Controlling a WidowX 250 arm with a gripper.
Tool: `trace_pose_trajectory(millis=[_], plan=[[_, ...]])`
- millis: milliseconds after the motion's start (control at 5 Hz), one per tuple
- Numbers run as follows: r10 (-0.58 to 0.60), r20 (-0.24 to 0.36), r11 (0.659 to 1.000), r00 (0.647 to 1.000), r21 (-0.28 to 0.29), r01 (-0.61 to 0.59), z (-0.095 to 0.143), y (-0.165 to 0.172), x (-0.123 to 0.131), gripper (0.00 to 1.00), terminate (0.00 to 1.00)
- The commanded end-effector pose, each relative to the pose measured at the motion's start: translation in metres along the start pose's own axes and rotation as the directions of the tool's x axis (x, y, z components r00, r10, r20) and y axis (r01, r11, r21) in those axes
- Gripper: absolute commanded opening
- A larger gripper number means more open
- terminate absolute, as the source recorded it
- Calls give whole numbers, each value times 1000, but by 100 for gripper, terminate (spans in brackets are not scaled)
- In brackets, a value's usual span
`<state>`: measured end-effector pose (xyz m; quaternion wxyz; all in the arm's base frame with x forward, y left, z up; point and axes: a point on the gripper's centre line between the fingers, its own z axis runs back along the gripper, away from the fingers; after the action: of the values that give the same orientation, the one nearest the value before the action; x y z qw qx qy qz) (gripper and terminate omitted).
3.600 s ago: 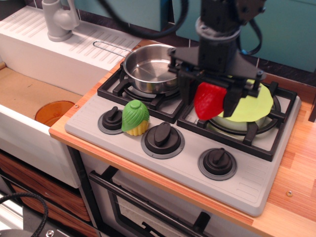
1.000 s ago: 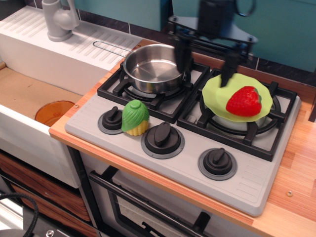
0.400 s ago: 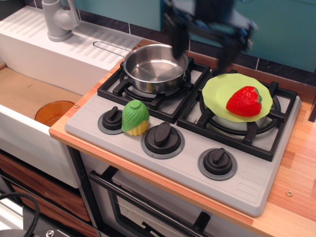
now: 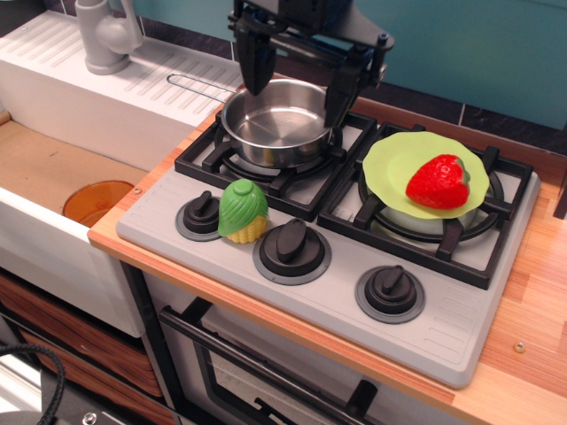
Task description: Put strawberry on plate and corncob in pot or pan on stove
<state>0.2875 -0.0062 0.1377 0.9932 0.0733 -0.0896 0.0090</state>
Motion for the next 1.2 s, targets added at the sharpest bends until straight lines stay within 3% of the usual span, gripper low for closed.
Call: trace_pose_trajectory(millis=[0, 1000], plan=[[17, 123, 1000, 992, -2, -17, -17, 18, -4, 100, 0], [73, 203, 997, 976, -49, -65, -69, 28, -24, 100, 0]])
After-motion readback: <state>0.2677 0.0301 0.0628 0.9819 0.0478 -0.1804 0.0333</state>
